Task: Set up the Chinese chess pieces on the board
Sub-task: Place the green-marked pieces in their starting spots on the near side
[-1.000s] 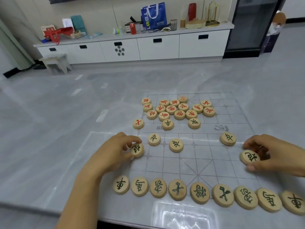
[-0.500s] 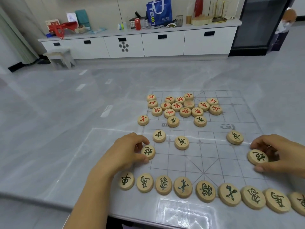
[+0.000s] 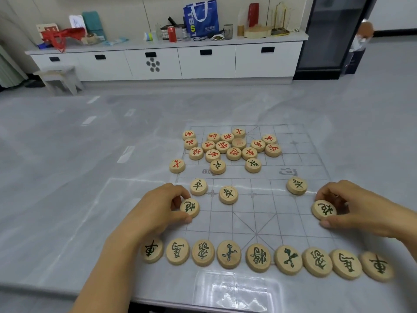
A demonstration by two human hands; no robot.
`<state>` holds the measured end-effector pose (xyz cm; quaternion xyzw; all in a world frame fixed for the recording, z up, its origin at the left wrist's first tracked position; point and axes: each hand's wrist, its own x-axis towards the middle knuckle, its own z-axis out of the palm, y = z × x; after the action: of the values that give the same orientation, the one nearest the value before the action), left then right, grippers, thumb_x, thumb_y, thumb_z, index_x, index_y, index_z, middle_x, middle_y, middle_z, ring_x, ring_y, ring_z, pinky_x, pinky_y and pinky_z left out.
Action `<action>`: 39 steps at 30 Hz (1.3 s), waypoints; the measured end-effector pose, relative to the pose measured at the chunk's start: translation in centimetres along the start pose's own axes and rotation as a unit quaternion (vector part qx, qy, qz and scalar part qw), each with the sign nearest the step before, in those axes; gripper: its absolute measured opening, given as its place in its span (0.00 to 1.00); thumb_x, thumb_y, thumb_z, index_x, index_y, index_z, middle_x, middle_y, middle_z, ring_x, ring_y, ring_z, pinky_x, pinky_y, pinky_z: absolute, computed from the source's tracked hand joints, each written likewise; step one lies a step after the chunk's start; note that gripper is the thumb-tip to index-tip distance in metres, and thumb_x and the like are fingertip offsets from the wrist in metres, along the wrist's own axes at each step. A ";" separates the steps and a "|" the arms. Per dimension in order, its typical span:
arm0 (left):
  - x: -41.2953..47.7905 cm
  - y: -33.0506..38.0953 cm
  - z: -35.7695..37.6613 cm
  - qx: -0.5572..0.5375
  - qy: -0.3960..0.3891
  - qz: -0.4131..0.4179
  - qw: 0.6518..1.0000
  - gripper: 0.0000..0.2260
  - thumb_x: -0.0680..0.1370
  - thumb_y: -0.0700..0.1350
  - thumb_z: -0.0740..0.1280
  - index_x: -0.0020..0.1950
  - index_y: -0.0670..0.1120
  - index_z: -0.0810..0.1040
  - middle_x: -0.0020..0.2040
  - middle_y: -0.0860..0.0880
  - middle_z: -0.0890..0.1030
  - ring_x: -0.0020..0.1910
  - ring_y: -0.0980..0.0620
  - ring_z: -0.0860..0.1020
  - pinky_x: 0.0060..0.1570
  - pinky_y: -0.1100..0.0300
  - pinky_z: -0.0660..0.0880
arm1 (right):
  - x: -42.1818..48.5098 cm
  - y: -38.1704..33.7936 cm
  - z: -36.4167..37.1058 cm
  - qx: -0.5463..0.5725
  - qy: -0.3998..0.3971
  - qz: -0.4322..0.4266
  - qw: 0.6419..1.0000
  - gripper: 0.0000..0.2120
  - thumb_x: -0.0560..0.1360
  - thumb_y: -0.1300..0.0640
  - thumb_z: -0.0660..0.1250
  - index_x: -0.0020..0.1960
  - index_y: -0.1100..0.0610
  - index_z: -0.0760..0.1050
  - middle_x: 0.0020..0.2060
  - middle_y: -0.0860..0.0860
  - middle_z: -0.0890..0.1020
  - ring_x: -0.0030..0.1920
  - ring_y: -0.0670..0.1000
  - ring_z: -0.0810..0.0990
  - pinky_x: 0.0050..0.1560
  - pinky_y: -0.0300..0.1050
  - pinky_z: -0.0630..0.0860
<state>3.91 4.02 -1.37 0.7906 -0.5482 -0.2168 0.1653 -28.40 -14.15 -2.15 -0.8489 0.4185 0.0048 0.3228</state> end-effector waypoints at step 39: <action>0.1 -0.3 -0.2 0.008 -0.036 -0.015 0.999 0.22 0.67 0.49 0.75 0.56 0.60 0.69 0.47 0.57 0.72 0.46 0.59 0.72 0.46 0.68 0.69 | -0.7 -1.4 -0.6 0.038 -0.017 0.053 0.998 0.41 0.40 0.29 0.73 0.50 0.42 0.69 0.49 0.47 0.74 0.46 0.47 0.75 0.42 0.37 0.72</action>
<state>4.27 4.07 -1.35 0.7917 -0.5437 -0.2430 0.1363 -28.01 -13.36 -0.71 -0.8125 0.4569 0.0206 0.3615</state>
